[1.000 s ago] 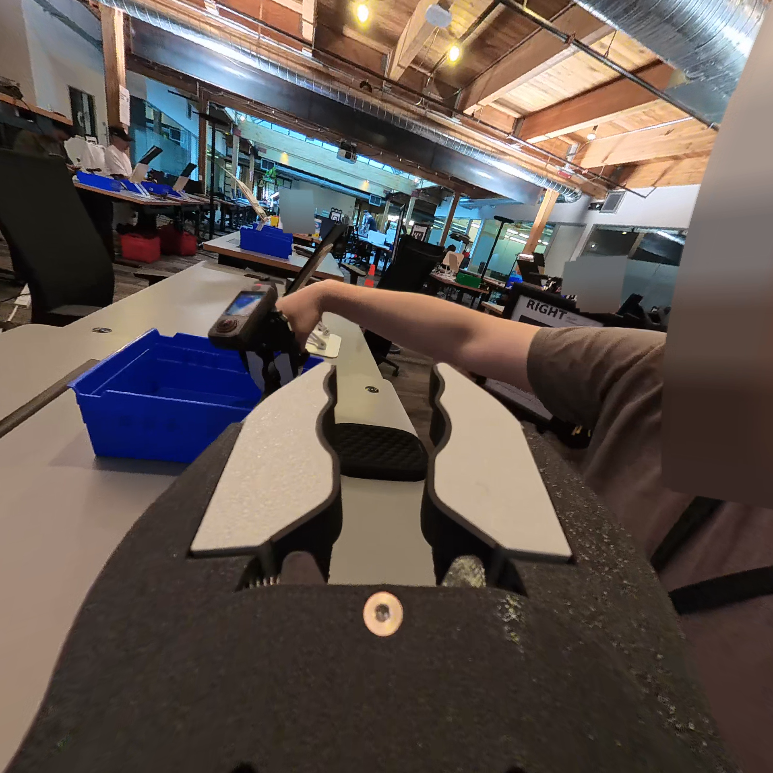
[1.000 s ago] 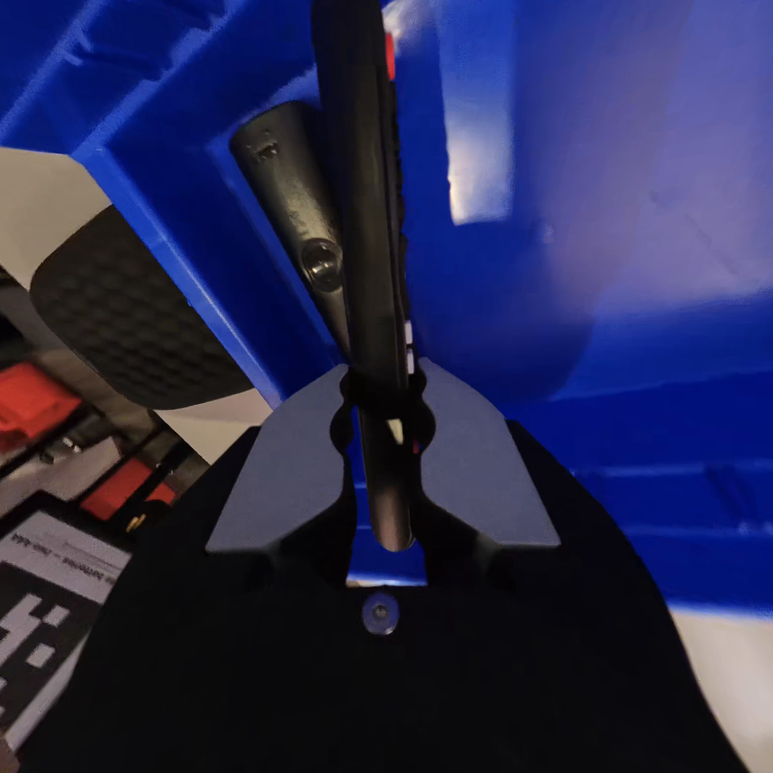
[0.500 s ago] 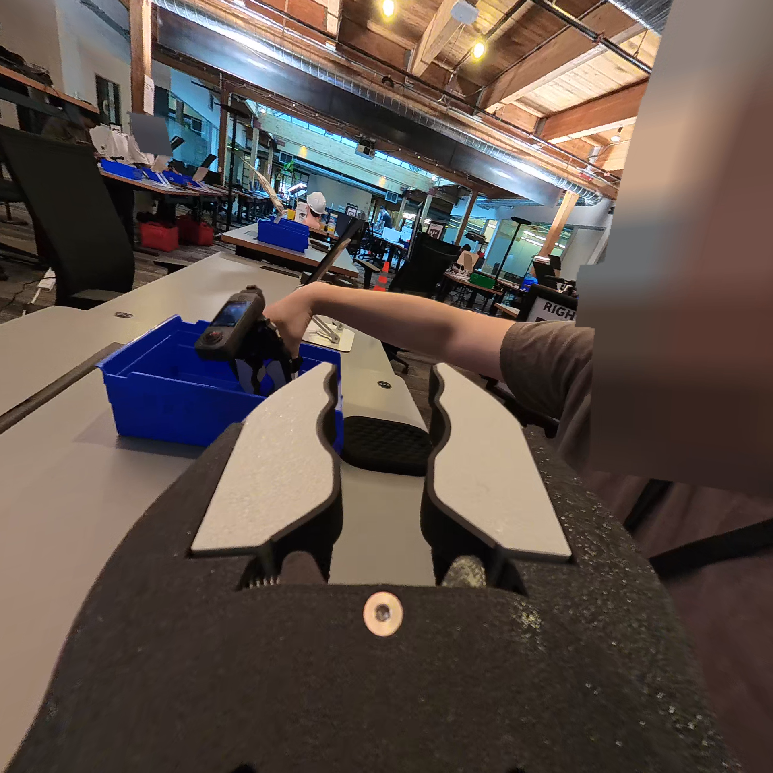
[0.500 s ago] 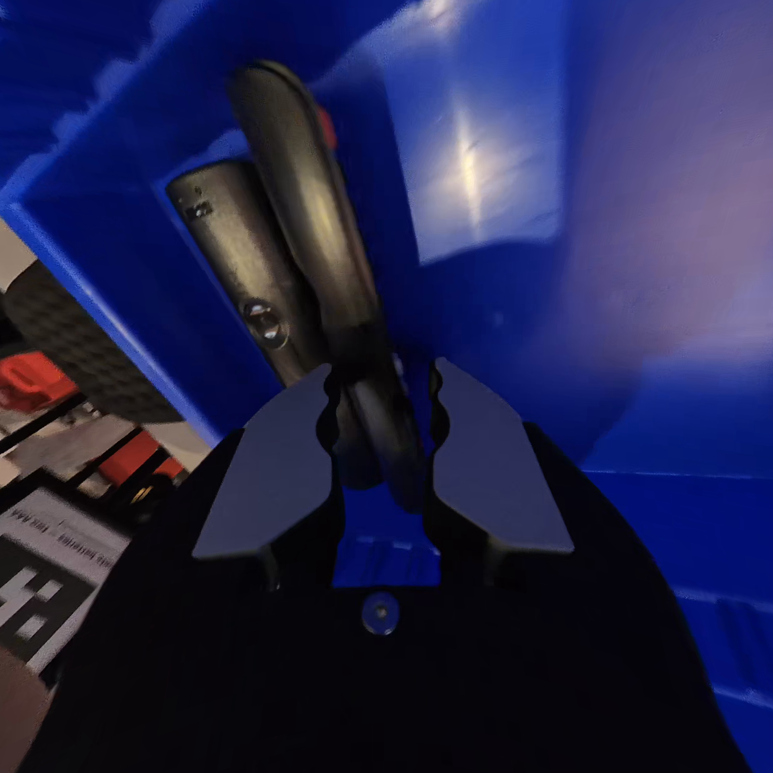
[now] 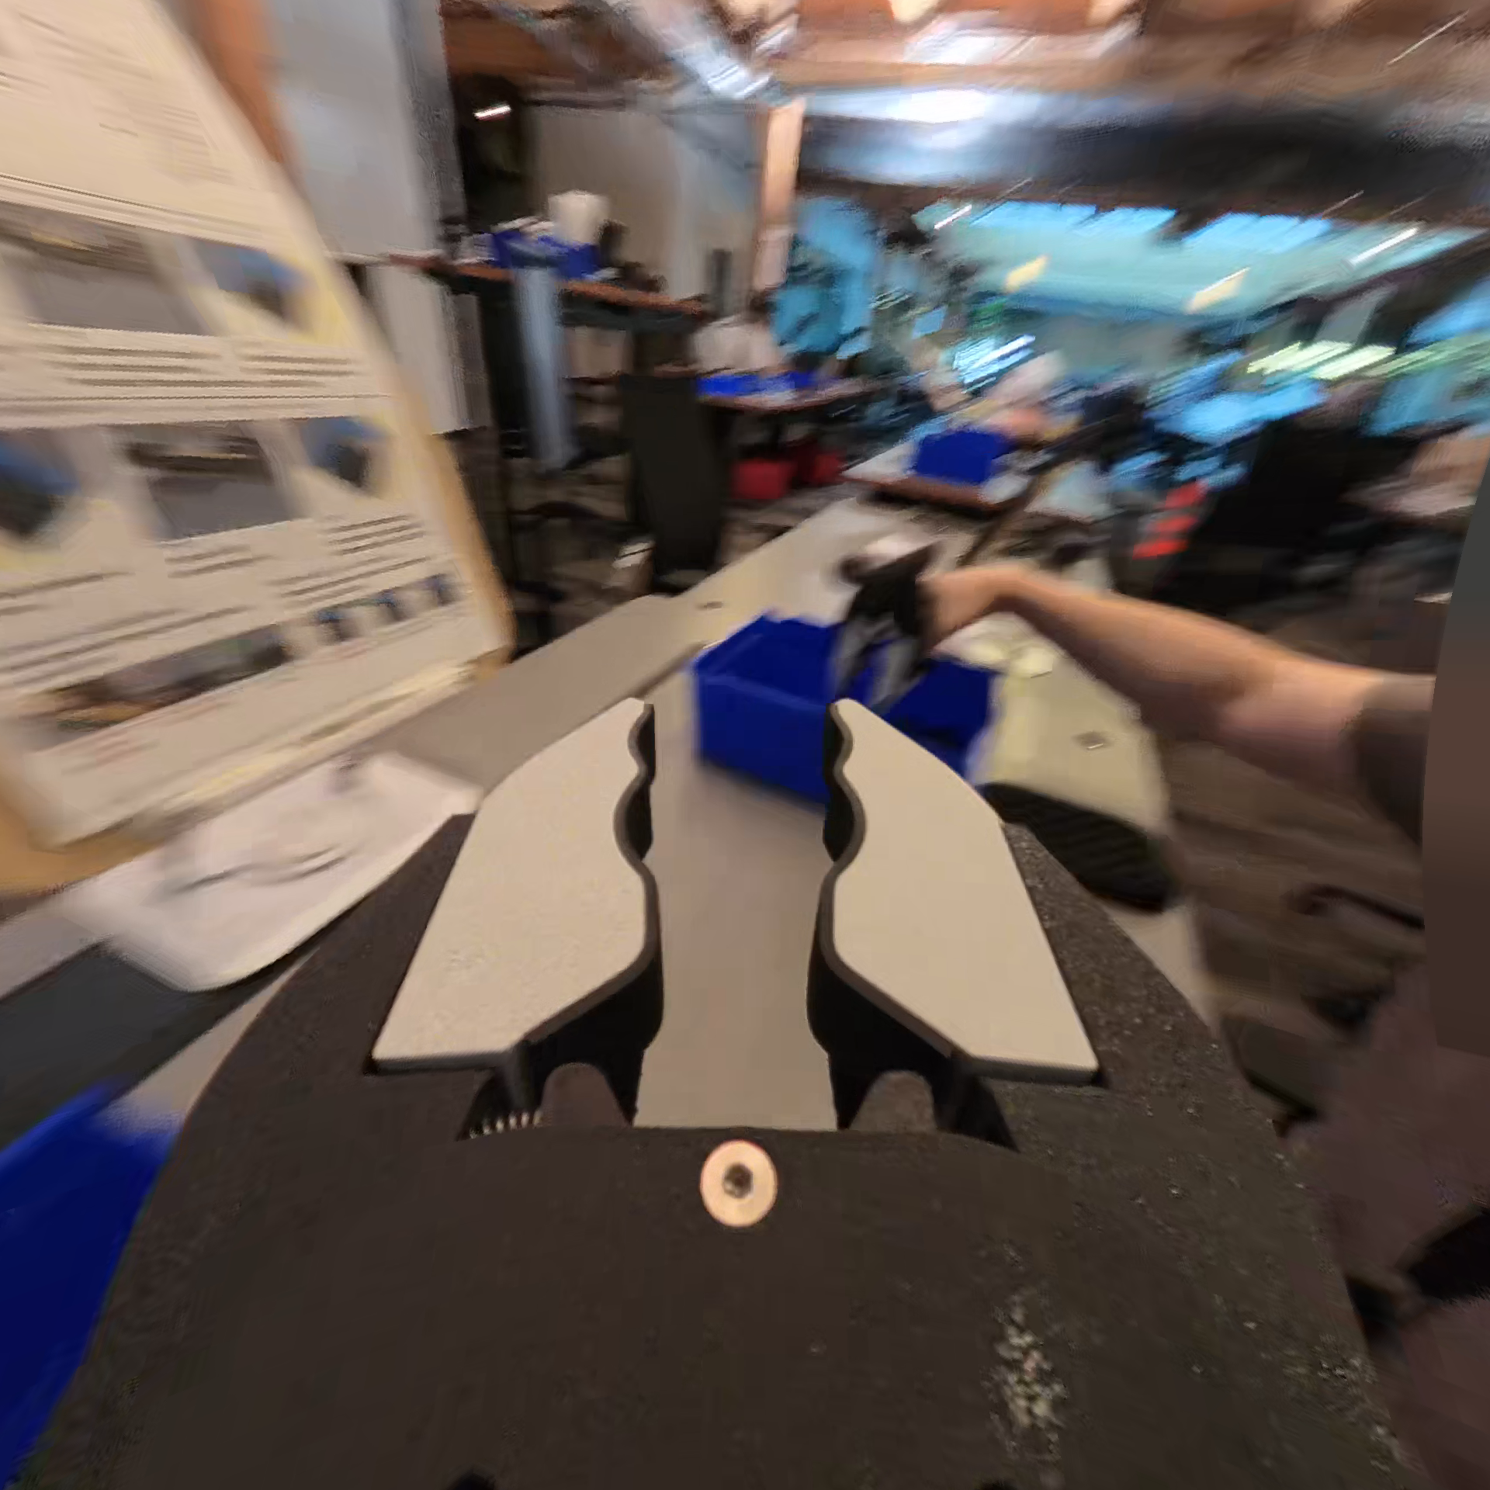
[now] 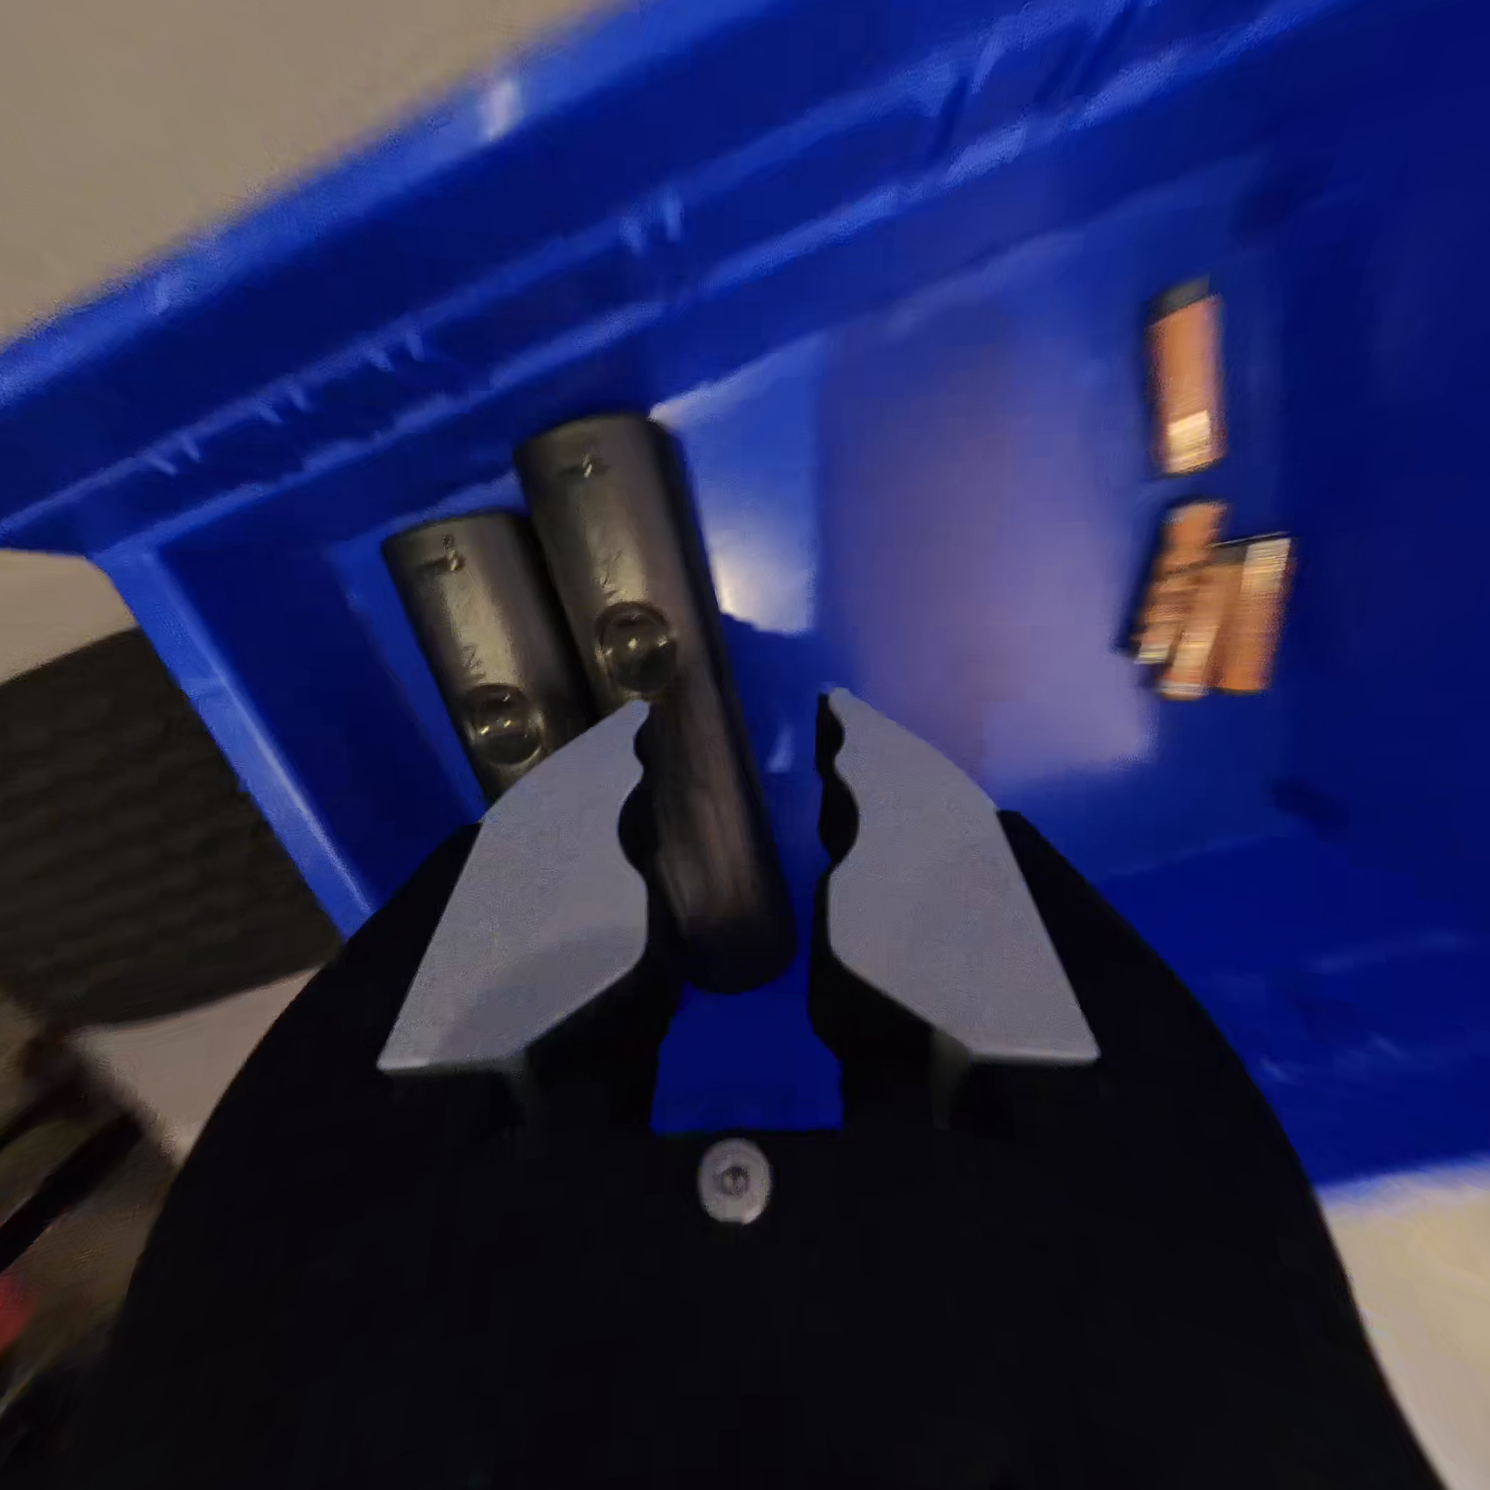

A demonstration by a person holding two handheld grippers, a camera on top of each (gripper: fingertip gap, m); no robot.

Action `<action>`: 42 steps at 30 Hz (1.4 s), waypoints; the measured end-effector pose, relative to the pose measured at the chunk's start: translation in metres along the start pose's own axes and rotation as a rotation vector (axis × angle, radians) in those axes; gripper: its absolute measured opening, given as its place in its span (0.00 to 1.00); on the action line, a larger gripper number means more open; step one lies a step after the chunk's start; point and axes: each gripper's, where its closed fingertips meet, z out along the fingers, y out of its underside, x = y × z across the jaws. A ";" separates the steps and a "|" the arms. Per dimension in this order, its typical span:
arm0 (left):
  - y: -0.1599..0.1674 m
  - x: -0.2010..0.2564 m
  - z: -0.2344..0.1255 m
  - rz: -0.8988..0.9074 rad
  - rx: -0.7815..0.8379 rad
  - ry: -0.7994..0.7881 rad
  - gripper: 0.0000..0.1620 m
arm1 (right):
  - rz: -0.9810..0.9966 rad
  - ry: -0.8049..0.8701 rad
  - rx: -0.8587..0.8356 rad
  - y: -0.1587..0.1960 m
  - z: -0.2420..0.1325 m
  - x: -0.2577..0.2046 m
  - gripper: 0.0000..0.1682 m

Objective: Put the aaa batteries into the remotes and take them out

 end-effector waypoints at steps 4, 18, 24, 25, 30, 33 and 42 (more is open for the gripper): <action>0.046 -0.064 -0.072 0.163 -0.396 -0.396 0.23 | -0.021 0.364 0.311 -0.047 -0.078 0.011 0.23; 0.240 -0.150 -0.127 0.221 -1.196 -0.141 0.29 | -0.302 0.264 0.757 -0.201 -0.102 -0.124 0.24; 0.265 -0.177 -0.124 0.318 -1.339 -0.089 0.32 | -0.275 0.170 0.819 -0.223 -0.100 -0.129 0.23; 0.265 -0.179 -0.123 0.313 -1.339 -0.081 0.31 | -0.271 0.167 0.819 -0.225 -0.099 -0.128 0.23; 0.281 -0.184 -0.131 0.321 -1.423 -0.053 0.37 | -0.265 0.126 0.832 -0.236 -0.092 -0.125 0.23; 0.281 -0.185 -0.128 0.276 -1.395 -0.065 0.36 | -0.277 0.106 0.836 -0.243 -0.085 -0.126 0.23; 0.281 -0.183 -0.128 0.161 -1.346 -0.171 0.31 | -0.316 0.069 0.776 -0.251 -0.064 -0.133 0.23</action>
